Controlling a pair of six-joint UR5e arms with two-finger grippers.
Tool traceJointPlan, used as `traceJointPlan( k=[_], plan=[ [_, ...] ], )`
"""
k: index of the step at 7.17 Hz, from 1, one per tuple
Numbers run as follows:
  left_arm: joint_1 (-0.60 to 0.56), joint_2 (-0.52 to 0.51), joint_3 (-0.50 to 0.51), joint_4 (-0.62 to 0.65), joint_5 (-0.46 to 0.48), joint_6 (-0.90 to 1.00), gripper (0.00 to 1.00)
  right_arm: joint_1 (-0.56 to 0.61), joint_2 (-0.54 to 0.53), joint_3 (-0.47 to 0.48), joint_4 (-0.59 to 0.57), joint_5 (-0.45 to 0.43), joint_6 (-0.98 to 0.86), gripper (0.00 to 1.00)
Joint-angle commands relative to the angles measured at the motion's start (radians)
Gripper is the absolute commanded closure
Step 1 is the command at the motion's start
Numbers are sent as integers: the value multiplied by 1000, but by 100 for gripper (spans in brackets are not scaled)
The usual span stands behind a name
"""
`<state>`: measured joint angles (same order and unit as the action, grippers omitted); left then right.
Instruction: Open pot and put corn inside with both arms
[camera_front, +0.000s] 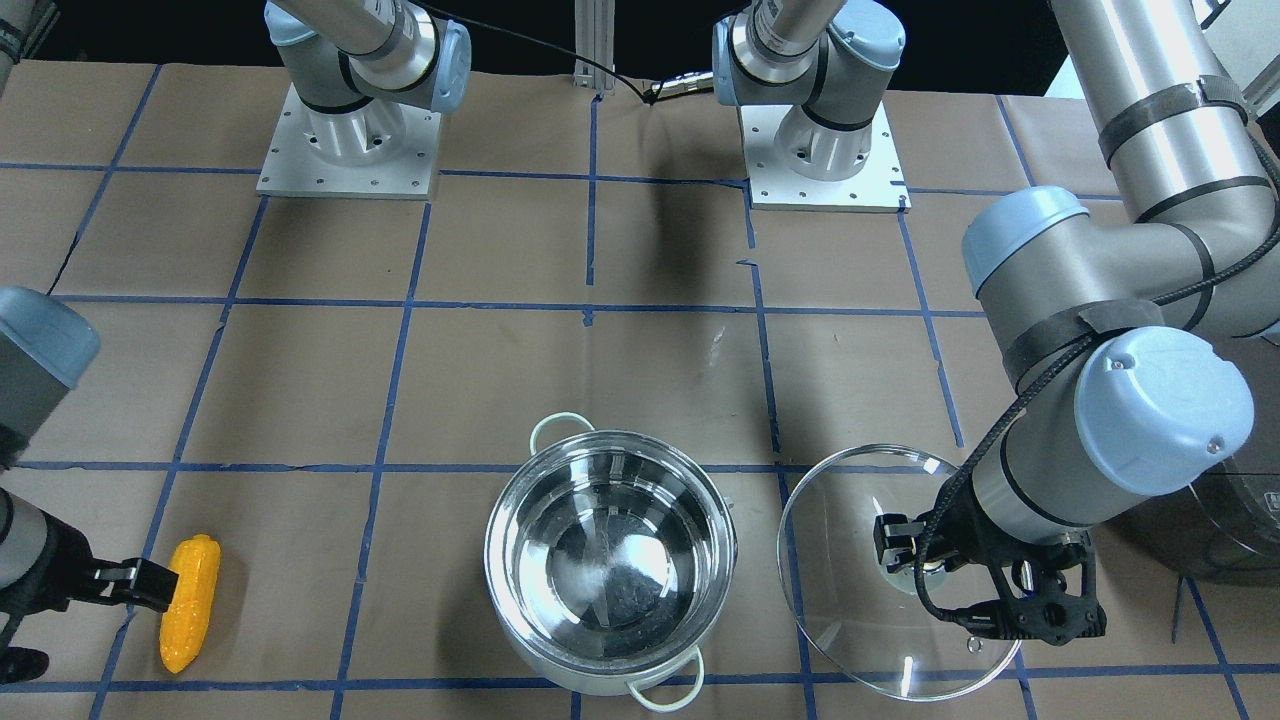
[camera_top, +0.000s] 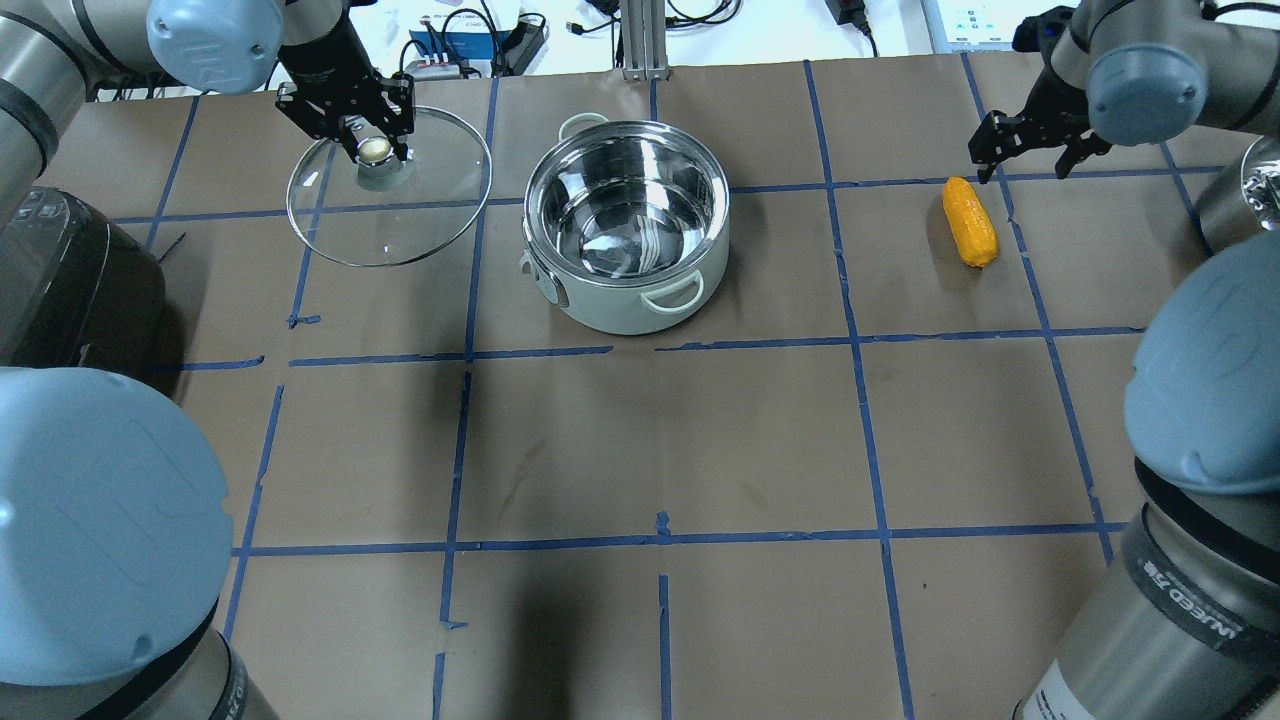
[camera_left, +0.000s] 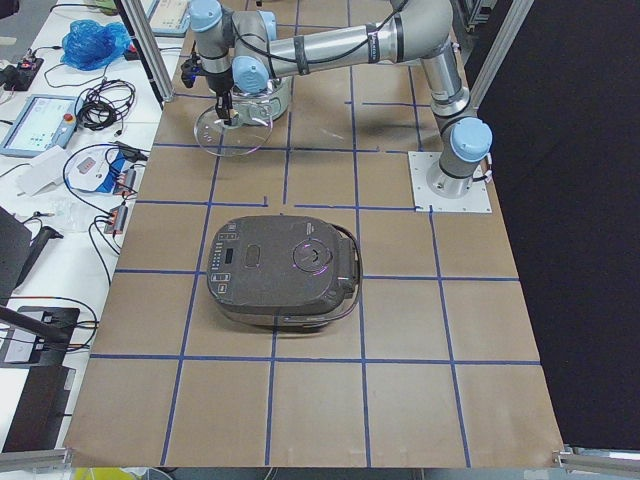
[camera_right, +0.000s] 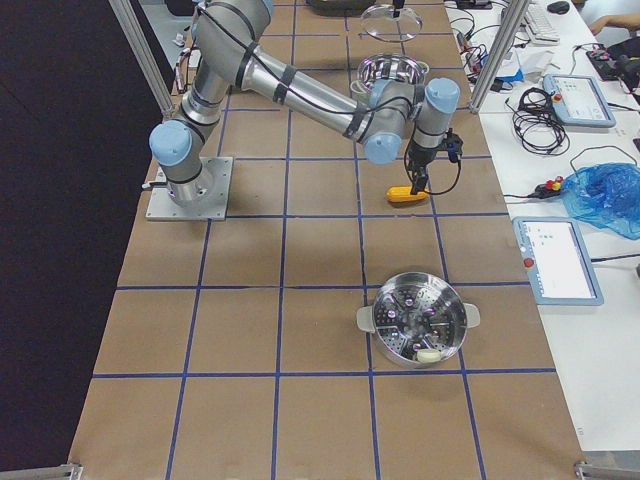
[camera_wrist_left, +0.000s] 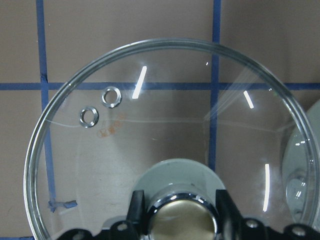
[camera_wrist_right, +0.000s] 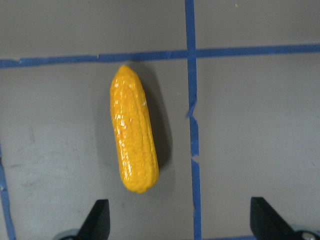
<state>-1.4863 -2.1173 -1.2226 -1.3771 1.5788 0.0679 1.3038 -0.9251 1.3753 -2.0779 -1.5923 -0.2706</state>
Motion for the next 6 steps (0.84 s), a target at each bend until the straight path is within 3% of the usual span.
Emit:
traceJointPlan(
  k=[1,2,3,4,6],
  plan=[
    [56,-16,-93,56,-3,57,100,12,57,52,-51,76,-2,2],
    [75,-18,-142,140,0,64,100,14,51,57,-48,74,-2,8],
    [77,-21,-172,148,-3,56,100,14,51,59,-47,63,-5,35],
    [75,-45,-205,238,-10,44,100,14,37,56,-36,57,-2,89],
    [77,-58,-210,300,-4,59,100,43,-10,57,25,41,7,98]
  ],
)
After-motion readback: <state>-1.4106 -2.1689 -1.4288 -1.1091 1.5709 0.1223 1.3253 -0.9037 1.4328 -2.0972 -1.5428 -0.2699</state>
